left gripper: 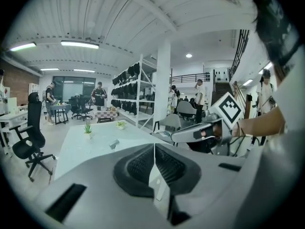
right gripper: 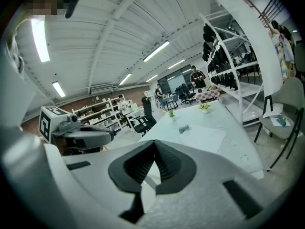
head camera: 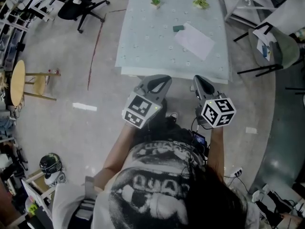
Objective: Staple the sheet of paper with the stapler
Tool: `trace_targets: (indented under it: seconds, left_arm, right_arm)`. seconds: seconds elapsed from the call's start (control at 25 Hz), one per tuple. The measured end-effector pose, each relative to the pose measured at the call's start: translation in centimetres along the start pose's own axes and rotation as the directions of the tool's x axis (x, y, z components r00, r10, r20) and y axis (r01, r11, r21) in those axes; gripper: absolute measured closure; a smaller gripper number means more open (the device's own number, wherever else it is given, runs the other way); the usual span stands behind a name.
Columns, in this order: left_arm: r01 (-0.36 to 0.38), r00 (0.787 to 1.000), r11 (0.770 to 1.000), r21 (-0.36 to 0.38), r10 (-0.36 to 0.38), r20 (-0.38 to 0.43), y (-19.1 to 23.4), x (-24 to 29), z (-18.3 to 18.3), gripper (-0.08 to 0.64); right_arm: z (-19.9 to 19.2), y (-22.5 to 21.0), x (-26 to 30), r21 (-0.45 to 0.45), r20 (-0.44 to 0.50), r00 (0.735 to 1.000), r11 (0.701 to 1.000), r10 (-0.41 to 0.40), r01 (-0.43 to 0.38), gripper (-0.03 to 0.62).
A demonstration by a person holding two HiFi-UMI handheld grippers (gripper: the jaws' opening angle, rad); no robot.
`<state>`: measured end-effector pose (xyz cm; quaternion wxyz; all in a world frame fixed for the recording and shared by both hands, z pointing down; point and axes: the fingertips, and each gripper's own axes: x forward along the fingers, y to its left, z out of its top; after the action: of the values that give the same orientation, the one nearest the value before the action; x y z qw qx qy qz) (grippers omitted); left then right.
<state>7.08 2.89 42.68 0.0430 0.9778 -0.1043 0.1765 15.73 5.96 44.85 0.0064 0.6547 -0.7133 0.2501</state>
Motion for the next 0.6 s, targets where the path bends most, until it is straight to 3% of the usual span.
trace_targets:
  seconds: [0.6]
  left_arm:
    - [0.011, 1.0, 1.0, 0.015, -0.011, -0.004, -4.2, -1.5, -1.3, 0.555]
  right_arm:
    - [-1.8, 1.4, -3.6, -0.047, 0.024, 1.0, 0.999, 0.01, -0.009, 0.604]
